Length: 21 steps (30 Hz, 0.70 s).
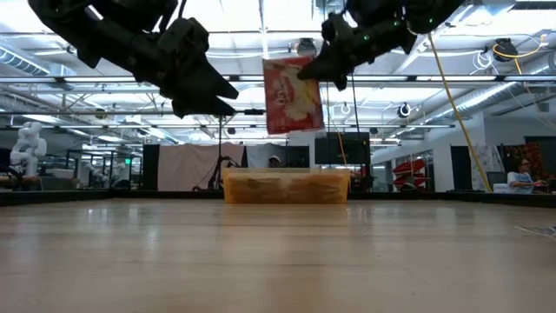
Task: Sort popcorn bags into baskets
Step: Put the popcorn pack into the orange bin
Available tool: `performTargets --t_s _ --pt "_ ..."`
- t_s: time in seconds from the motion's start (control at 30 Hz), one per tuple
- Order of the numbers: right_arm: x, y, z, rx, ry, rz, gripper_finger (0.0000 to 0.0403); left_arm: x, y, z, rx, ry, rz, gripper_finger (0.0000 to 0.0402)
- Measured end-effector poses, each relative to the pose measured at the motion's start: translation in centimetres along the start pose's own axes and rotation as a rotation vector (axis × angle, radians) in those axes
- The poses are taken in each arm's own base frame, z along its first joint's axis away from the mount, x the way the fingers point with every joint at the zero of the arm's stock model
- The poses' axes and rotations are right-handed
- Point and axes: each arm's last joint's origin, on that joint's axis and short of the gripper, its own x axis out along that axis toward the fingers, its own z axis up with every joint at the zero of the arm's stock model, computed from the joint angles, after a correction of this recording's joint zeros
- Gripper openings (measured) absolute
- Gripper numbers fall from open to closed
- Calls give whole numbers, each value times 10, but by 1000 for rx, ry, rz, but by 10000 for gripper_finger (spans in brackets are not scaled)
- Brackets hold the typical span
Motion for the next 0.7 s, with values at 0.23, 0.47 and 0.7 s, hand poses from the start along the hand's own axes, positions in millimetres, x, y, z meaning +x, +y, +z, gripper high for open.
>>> performTargets --t_s 0.23,0.47,0.7 --pt "-12 -63 -14 137 5 -1 15 -1 -10 -1 12 -4 -36 239" --pt "-8 -104 -39 268 46 54 17 -1 -12 -1 13 -12 -45 208" --pt "2 -125 -60 327 85 27 17 -1 -12 0 -9 -14 -45 185"
